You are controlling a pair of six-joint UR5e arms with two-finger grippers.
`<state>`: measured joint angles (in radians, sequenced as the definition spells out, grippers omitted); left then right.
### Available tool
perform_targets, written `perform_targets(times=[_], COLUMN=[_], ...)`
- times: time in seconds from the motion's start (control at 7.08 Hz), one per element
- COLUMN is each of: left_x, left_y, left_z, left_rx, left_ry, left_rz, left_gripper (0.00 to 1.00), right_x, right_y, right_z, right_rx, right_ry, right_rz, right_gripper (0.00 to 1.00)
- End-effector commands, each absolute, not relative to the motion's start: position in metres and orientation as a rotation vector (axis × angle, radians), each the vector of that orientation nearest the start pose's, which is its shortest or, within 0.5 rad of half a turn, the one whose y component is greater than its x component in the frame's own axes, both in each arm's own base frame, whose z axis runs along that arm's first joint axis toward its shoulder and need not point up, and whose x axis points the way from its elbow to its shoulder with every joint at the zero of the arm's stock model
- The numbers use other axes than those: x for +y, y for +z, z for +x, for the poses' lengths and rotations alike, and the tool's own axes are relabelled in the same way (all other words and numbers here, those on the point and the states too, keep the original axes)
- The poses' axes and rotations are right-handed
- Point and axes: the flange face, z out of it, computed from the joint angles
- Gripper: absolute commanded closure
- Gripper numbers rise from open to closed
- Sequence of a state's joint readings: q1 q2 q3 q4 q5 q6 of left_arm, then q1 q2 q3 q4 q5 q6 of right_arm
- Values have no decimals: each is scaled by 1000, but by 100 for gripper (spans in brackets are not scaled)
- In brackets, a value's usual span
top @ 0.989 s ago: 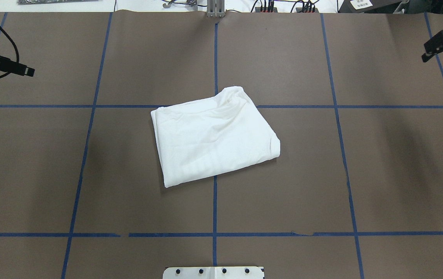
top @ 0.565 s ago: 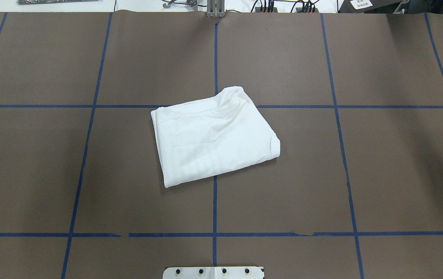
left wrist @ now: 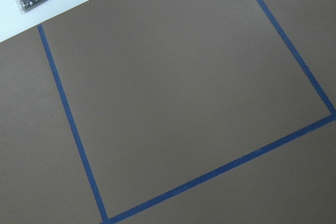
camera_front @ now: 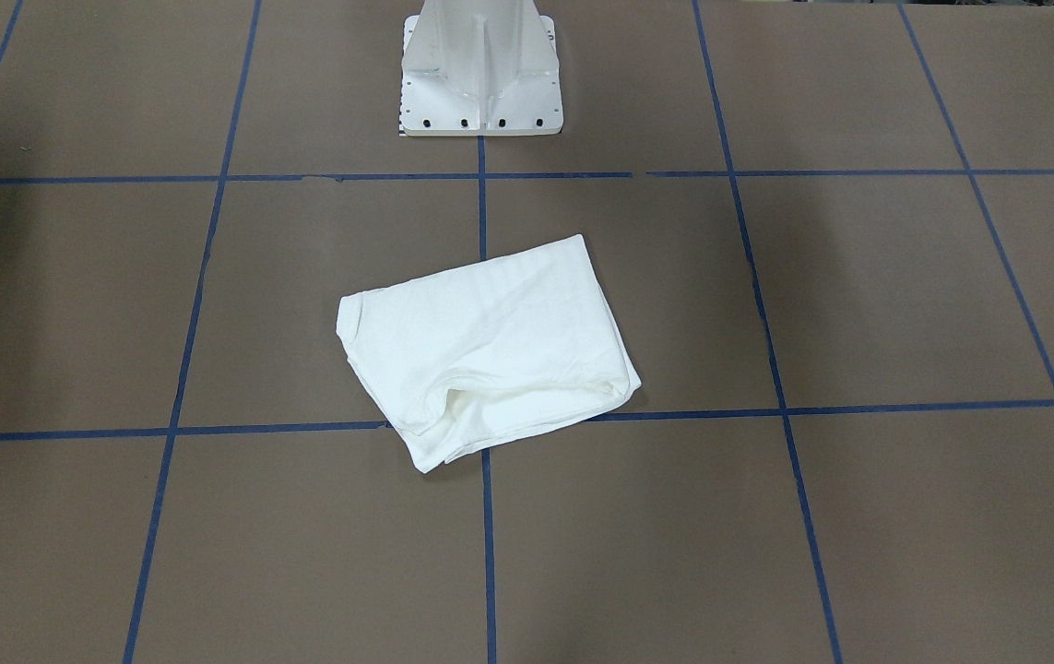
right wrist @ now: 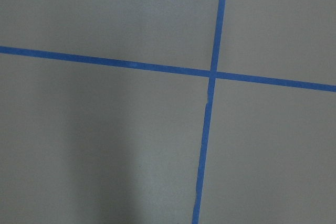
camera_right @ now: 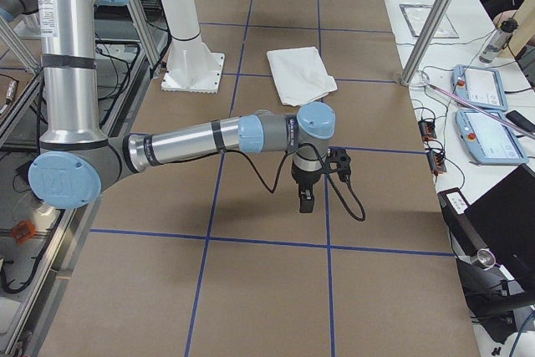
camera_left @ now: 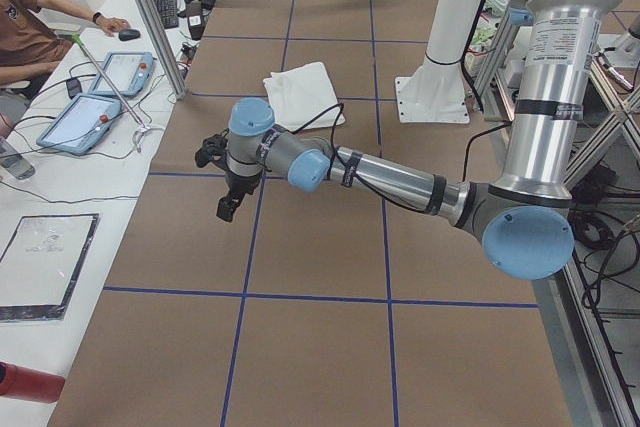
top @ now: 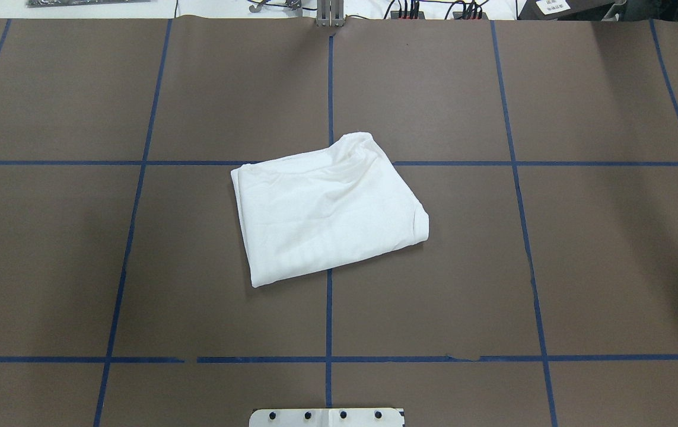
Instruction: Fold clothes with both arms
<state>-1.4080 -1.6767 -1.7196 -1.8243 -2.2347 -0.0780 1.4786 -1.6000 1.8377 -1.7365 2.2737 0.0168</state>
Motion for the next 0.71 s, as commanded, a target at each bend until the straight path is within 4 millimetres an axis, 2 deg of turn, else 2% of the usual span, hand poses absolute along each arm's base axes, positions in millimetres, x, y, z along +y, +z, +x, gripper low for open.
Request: perform_targets(times=[0.0,0.14,0.28,0.42,0.57], left_x=[-542,-522,-517,-505,-502], left_y=[537,546,543,553,545], left_z=[-26,-25,-25,-28,-29], left_rx=[705,765,818,812,819], left_ry=[167,171,175,170,171], left_rz=[375,353,347,342,356], left_gripper=[0,0,0,0,0], right_x=[-471,-468,-469,-465,-460], right_y=[569,571,569,570,579], right_z=[25,24,12,13,10], right_rx=[-724,-745,-766,-761,-753], right_ry=[-79,-78,-110,-112,-102], right_rz=[7,-1,4,5,-20], right_gripper=[0,0,0,0,0])
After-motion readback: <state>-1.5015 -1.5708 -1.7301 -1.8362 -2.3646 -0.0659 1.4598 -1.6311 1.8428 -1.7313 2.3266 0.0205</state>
